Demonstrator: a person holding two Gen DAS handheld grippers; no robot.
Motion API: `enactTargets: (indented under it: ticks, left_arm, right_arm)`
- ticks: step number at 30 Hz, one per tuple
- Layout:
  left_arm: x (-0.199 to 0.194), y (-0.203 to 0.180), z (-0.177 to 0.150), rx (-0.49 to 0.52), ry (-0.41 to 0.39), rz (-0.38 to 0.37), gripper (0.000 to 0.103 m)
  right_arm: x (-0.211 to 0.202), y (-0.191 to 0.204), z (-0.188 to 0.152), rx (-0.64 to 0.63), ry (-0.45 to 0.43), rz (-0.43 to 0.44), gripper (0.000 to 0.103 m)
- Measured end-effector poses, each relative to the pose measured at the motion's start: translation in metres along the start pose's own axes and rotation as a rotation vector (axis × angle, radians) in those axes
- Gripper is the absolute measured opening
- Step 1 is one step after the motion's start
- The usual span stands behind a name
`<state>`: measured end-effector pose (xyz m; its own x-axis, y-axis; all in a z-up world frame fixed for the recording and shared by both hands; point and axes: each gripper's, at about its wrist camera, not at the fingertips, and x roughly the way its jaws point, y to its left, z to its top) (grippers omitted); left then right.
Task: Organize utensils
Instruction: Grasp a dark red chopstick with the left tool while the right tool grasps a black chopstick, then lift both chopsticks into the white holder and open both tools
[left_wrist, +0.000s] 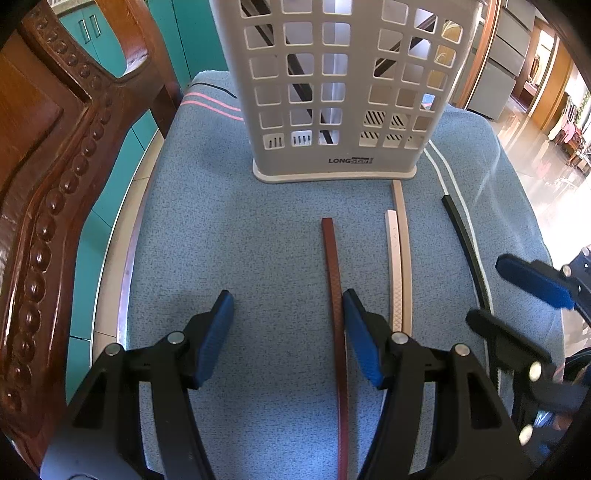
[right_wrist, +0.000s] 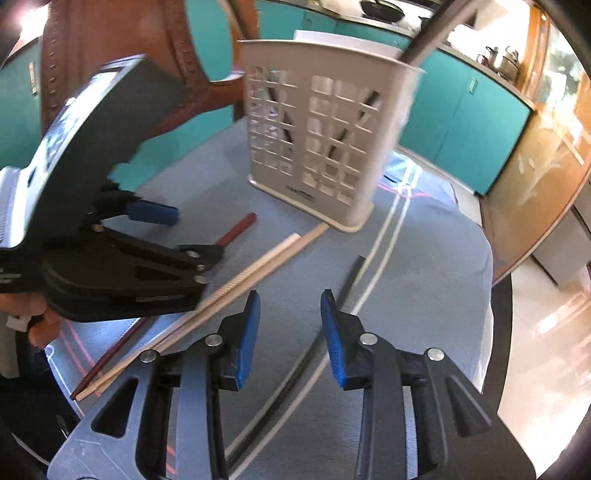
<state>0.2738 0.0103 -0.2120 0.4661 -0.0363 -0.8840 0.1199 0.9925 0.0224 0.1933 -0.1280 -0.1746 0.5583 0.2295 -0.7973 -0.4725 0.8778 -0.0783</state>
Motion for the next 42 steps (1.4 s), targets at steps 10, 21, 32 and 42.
enactTargets:
  ticks: [10,21,32,42]
  left_arm:
    - [0.002,-0.006,0.006,0.028,-0.025,0.042,0.063]
    - [0.008,-0.009,0.02,0.038,-0.043,0.065,0.063]
    - [0.006,-0.012,0.016,0.032,-0.033,-0.017,0.033]
    - [-0.013,-0.013,0.016,0.023,-0.104,-0.03,0.007]
  right_arm:
    - [0.031,-0.031,-0.005,0.155,0.119,-0.089,0.043]
    - [0.045,-0.02,0.004,0.163,0.111,-0.122,0.048]
    - [0.041,-0.013,0.008,0.162,0.115,-0.011,0.012]
    - [0.005,-0.024,0.013,0.187,-0.014,0.053,0.006]
